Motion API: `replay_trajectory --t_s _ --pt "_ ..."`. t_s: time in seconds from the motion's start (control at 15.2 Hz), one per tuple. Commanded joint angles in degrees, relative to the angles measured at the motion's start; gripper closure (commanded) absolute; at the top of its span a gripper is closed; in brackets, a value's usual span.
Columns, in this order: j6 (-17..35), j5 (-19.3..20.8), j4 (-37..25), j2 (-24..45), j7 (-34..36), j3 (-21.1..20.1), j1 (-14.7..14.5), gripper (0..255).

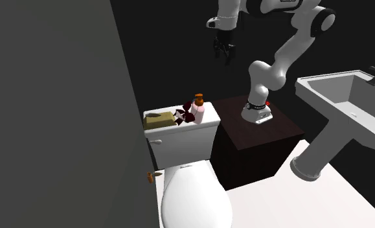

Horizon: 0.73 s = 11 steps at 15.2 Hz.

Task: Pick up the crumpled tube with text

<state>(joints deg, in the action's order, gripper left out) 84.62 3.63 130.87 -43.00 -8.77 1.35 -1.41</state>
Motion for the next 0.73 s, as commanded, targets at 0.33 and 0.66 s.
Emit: replay_trajectory --t_s 0.33,0.66 --pt "6.6 0.1 -0.6 9.8 4.8 -2.2 0.6 0" --pt "12.1 0.8 -3.2 20.6 9.6 -3.9 1.4 0"
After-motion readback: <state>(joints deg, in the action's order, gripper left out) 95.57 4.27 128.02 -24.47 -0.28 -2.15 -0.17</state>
